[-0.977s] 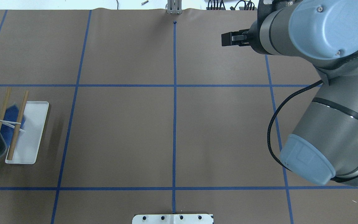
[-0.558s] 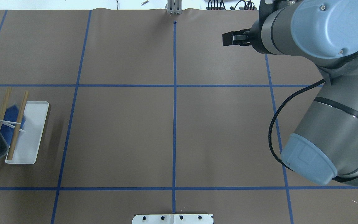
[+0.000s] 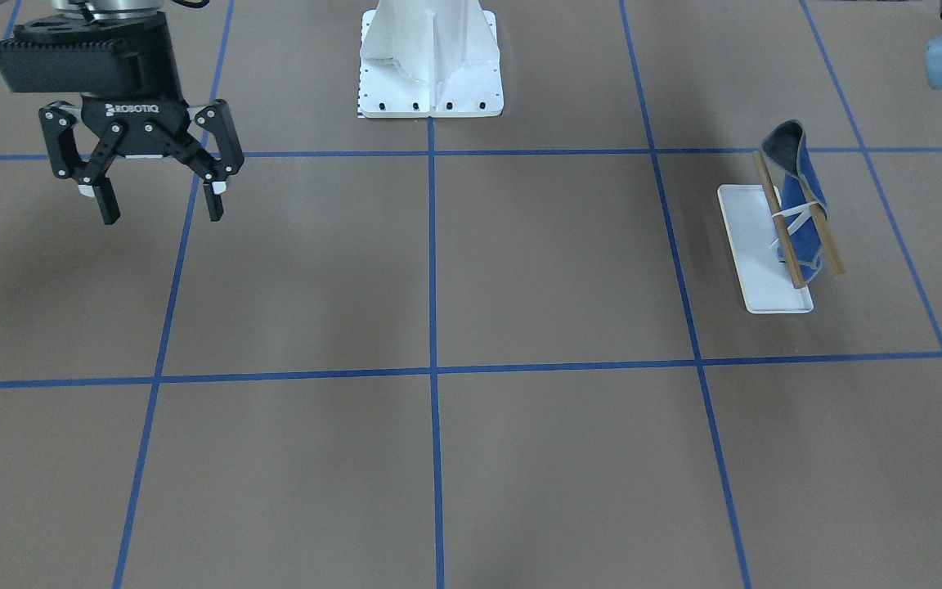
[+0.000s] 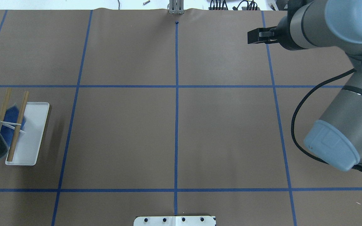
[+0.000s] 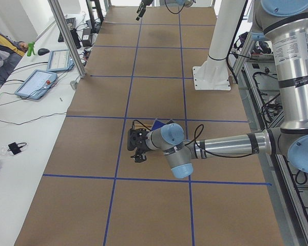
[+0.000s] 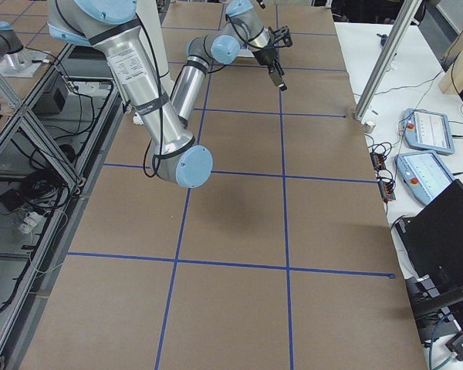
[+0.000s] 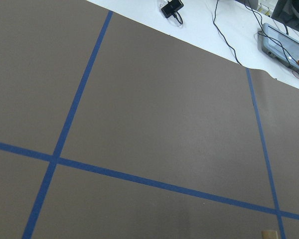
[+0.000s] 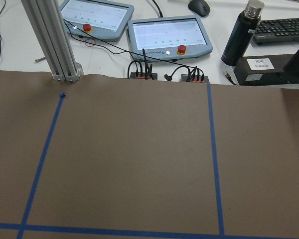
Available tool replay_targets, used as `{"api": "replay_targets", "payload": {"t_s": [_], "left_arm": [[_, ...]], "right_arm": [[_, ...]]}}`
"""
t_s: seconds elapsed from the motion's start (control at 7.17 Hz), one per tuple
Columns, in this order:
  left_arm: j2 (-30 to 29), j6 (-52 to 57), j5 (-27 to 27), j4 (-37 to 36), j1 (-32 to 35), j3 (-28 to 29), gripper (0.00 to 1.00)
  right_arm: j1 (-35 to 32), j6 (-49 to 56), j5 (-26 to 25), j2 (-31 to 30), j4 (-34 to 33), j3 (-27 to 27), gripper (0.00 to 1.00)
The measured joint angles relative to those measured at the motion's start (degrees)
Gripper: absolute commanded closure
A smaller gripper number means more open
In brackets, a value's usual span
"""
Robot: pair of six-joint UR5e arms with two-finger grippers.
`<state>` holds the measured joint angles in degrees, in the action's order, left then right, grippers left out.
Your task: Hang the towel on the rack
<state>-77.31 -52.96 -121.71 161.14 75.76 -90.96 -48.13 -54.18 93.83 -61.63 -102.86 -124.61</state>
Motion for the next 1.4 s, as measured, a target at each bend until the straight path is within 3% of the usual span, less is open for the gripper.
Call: {"api": "replay_targets", "payload": {"t_s": [0.28,0.56,0.98,1.12,1.4], "left_arm": [[-4.26,14.03,-3.81,-12.69,4.62,-0.03,0.02],[-8.86,24.22,-8.36,-27.34,8.34,-0.03,0.02],[-12.5,43.67,-12.52,-46.76,12.55,-0.16,0.02],[-13.55,48.68,-13.17,-52.54,13.53,-0.63,0.02],[-12.2,51.98,-13.39,-57.81,14.3,-3.13,0.02]], "right_arm": [[-5.49,6.61,5.92,-5.6,-0.03,0.02,0.0],[-13.84,17.55,15.21,-11.23,-0.05,1.64,0.0],[-27.54,40.15,31.54,-16.76,-0.02,12.02,0.0],[-31.61,49.39,35.23,-19.23,-0.03,15.5,0.0],[-37.25,63.97,37.9,-25.47,-0.05,18.77,0.0]]}}
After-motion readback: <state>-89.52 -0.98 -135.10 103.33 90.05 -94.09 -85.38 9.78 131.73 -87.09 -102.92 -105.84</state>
